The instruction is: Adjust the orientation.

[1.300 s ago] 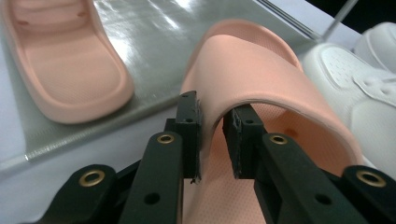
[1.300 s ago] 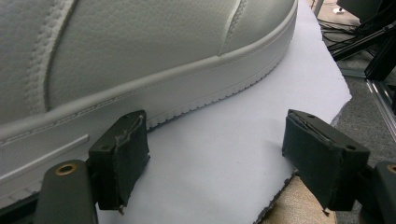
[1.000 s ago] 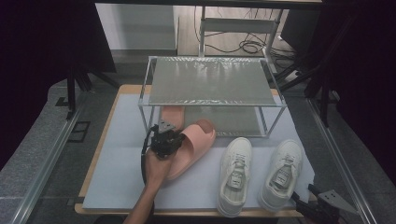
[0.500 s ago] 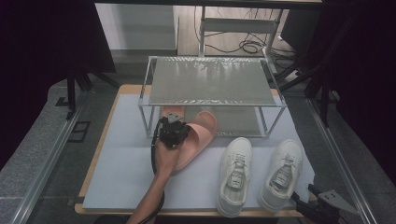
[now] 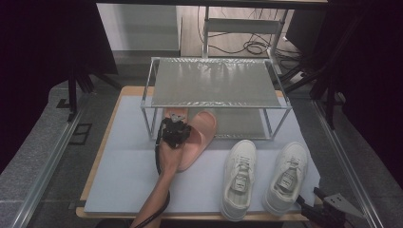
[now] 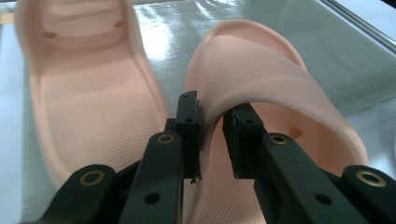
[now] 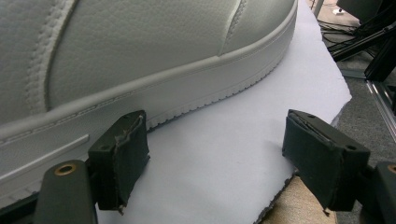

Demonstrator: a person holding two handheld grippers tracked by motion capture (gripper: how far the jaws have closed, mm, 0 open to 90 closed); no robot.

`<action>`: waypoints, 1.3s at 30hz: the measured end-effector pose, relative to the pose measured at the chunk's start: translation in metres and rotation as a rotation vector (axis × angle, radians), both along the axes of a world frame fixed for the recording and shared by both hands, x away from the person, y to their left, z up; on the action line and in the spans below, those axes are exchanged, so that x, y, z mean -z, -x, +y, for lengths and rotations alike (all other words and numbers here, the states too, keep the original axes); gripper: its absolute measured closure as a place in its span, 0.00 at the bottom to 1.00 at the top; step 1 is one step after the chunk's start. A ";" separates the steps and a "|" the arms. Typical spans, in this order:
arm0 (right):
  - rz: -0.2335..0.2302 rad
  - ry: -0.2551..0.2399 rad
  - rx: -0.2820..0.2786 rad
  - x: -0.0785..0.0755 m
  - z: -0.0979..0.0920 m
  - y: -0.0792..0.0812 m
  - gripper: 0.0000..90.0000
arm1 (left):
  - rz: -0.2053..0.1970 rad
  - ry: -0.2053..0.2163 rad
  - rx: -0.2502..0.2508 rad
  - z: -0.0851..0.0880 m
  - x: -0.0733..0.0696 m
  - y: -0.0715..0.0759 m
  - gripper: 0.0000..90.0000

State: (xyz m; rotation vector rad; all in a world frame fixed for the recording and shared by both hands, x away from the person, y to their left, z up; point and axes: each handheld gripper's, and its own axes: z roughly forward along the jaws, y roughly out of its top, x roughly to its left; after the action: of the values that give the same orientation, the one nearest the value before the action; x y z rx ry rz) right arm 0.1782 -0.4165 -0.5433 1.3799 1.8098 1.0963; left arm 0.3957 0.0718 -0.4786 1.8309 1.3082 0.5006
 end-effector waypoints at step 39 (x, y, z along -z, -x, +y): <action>-0.006 0.000 0.001 0.001 0.000 0.000 0.25 | 0.003 0.017 0.172 0.045 -0.011 0.064 0.67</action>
State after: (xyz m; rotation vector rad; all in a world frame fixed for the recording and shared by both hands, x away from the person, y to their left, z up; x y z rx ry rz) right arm 0.1778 -0.4168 -0.5439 1.3758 1.8050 1.0986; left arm 0.3313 0.1170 -0.4678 1.9096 1.1411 0.3931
